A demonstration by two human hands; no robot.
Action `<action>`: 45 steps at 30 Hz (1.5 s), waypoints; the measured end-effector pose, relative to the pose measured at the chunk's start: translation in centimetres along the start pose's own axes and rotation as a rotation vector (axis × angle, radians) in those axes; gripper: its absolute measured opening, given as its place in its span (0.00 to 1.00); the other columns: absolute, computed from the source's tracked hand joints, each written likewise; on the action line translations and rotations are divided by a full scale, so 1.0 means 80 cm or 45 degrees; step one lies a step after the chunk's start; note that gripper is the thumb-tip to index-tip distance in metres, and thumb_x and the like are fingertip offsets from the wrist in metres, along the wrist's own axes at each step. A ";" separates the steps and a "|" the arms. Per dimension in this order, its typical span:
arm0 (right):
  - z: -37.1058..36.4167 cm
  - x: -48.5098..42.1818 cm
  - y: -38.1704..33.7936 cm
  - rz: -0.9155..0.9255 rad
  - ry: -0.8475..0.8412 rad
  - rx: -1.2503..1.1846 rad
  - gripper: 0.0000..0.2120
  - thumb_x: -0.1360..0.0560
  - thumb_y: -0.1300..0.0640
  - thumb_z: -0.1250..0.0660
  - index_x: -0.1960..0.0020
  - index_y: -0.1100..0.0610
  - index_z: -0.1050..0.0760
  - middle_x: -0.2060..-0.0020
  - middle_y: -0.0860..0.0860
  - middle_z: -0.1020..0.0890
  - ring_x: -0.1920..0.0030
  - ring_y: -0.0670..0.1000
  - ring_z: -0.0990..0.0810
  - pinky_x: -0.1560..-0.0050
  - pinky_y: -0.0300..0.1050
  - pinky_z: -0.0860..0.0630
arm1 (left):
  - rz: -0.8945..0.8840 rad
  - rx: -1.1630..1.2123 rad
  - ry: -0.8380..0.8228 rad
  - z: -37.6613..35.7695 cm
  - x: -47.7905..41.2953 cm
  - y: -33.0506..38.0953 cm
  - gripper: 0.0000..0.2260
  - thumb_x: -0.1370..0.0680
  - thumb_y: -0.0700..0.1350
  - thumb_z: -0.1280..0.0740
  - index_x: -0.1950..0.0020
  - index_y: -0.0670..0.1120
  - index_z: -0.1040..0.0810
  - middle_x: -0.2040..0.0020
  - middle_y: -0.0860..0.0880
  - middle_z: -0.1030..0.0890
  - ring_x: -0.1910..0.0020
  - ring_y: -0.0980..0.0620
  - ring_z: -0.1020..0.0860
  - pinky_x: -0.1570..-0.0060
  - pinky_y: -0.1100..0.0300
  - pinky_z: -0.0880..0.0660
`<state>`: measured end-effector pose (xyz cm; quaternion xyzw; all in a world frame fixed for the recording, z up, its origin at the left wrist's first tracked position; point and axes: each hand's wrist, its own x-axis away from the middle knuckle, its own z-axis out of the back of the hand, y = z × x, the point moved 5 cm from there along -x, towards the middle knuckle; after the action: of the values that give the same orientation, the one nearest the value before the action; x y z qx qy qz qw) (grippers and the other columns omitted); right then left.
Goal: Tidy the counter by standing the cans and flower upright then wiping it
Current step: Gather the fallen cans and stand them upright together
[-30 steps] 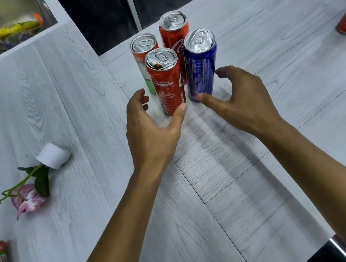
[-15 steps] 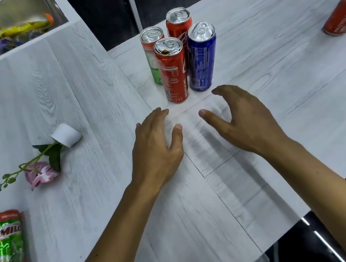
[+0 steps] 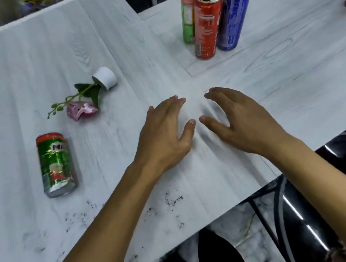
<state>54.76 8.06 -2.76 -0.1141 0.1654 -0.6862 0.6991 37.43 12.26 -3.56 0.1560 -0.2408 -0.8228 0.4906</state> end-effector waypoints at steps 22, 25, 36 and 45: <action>-0.075 0.060 -0.266 0.211 0.000 -0.057 0.29 0.19 0.41 0.38 0.25 0.57 0.31 0.26 0.54 0.29 0.26 0.53 0.31 0.29 0.47 0.34 | 0.121 -0.006 0.260 0.139 0.210 -0.142 0.25 0.19 0.60 0.40 0.23 0.54 0.32 0.22 0.54 0.32 0.24 0.53 0.33 0.29 0.50 0.31; -0.085 0.056 -0.294 0.243 -0.009 -0.072 0.29 0.19 0.40 0.38 0.24 0.56 0.31 0.25 0.53 0.29 0.26 0.52 0.32 0.29 0.46 0.34 | 0.142 -0.004 0.324 0.158 0.232 -0.161 0.25 0.20 0.61 0.40 0.24 0.54 0.30 0.23 0.54 0.30 0.27 0.54 0.30 0.34 0.57 0.31; -0.112 0.025 -0.356 0.231 0.012 -0.083 0.30 0.20 0.38 0.38 0.26 0.55 0.31 0.29 0.52 0.25 0.32 0.52 0.27 0.41 0.45 0.28 | 0.195 -0.066 0.395 0.206 0.266 -0.242 0.25 0.19 0.62 0.40 0.25 0.54 0.30 0.25 0.55 0.29 0.25 0.54 0.32 0.30 0.59 0.35; -0.134 -0.006 -0.378 0.176 0.064 -0.101 0.30 0.21 0.37 0.37 0.28 0.57 0.29 0.36 0.54 0.21 0.40 0.56 0.21 0.52 0.46 0.27 | 0.226 -0.046 0.315 0.210 0.265 -0.291 0.26 0.19 0.64 0.41 0.24 0.55 0.31 0.23 0.56 0.30 0.24 0.54 0.34 0.27 0.50 0.33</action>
<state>22.73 8.30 -0.87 -0.1128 0.2175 -0.6318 0.7354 2.15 6.97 -2.76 0.2254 -0.1767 -0.7548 0.5901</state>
